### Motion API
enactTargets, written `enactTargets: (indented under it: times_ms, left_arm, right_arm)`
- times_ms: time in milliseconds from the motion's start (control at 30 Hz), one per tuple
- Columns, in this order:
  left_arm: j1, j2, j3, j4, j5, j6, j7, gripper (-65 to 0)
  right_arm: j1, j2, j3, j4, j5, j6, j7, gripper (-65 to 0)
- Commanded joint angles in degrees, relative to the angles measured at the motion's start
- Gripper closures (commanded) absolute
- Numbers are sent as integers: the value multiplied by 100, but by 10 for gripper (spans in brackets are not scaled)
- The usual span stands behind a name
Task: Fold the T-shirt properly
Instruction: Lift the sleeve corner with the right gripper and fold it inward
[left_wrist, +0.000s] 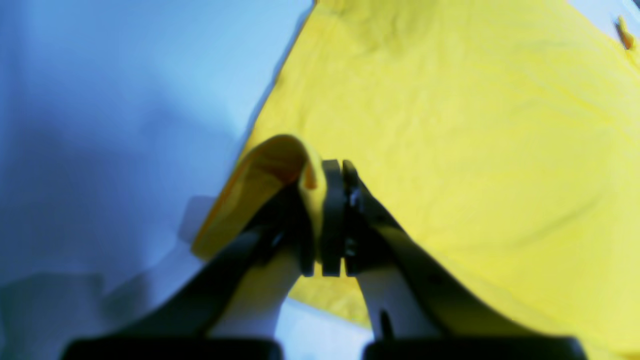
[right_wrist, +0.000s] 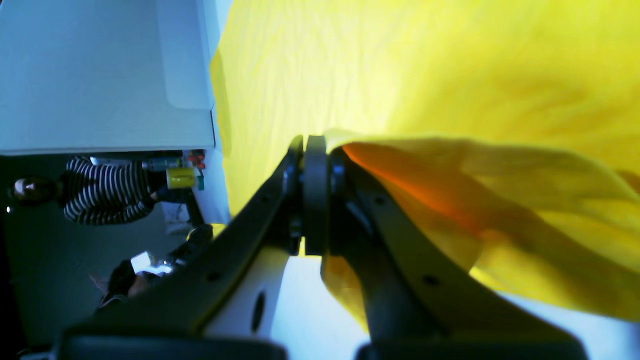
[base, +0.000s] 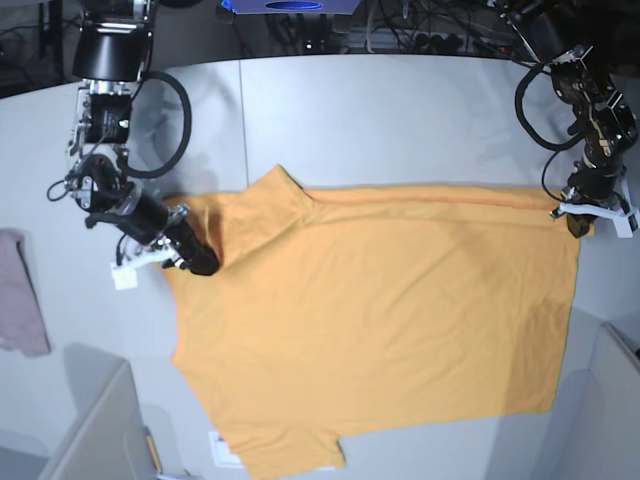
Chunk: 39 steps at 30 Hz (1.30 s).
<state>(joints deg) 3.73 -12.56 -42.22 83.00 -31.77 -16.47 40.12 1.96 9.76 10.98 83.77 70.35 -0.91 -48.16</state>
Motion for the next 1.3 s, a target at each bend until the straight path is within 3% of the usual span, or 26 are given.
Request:
enactTargets:
  times_ms: [0, 433, 533, 867, 1133, 1267]
  left_arm:
    - [-96, -103, -11, 29, -71, -37, -122, 0]
    - [-377, -111, -29, -164, -63, -19, -122, 0]
    - [-491, -111, -11, -243, 166, 139, -122, 0]
    - [-861, -111, -11, -436, 474, 148, -113, 0]
    - [-1195, -270, 6, -797, 474, 157, -113, 0]
    - [-1344, -375, 340, -1043, 474, 157, -122, 0]
  right_arm:
    - [187, 48, 14, 15, 135, 69, 38, 0]
    - [1022, 57, -461, -1076, 117, 69, 91, 0]
    - [1189, 57, -461, -1295, 108, 69, 91, 0]
    - [1567, 66, -470, -1709, 108, 69, 240, 0]
    - [1655, 57, -470, -1726, 108, 78, 372, 0]
    - [1787, 57, -470, -1823, 108, 78, 372, 0]
